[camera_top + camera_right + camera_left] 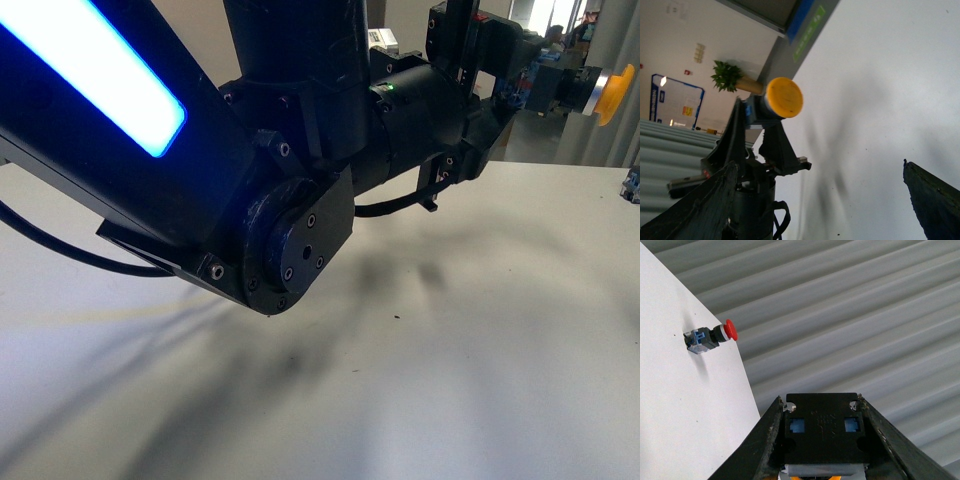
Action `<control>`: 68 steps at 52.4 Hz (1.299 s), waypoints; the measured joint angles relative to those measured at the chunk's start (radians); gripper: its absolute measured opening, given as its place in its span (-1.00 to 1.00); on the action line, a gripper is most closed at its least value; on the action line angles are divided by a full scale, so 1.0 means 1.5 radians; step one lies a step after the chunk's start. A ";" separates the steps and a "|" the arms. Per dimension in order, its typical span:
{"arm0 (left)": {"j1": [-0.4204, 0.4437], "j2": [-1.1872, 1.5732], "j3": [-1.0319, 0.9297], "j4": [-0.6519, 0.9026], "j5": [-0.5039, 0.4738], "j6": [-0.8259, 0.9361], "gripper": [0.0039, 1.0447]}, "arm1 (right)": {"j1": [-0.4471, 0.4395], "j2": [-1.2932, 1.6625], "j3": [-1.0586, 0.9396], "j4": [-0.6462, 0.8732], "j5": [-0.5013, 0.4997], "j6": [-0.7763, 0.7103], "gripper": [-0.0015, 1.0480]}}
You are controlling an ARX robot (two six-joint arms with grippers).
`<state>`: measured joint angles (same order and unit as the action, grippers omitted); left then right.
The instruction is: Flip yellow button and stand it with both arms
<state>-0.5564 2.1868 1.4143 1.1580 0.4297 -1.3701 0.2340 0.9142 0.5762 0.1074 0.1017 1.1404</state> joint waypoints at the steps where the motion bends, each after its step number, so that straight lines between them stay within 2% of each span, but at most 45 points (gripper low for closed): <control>1: 0.000 0.000 0.000 0.000 0.000 0.000 -0.31 | 0.000 0.016 0.012 -0.017 -0.002 0.024 0.86; 11: 0.000 0.000 0.000 0.000 0.000 0.000 -0.31 | 0.004 0.105 0.132 -0.138 0.012 0.187 0.86; 21: 0.000 0.000 0.000 0.000 0.000 0.000 -0.31 | 0.015 0.144 0.181 -0.159 0.037 0.268 0.86; 38: 0.000 0.000 0.000 0.000 0.000 0.000 -0.31 | 0.035 0.238 0.207 -0.099 0.053 0.329 0.86; 68: 0.000 0.000 0.000 0.000 0.000 0.000 -0.31 | 0.007 0.289 0.254 -0.060 0.046 0.385 0.86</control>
<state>-0.5568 2.1864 1.4143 1.1580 0.4297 -1.3697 0.2440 1.3483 0.9565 0.0170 0.1707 1.7172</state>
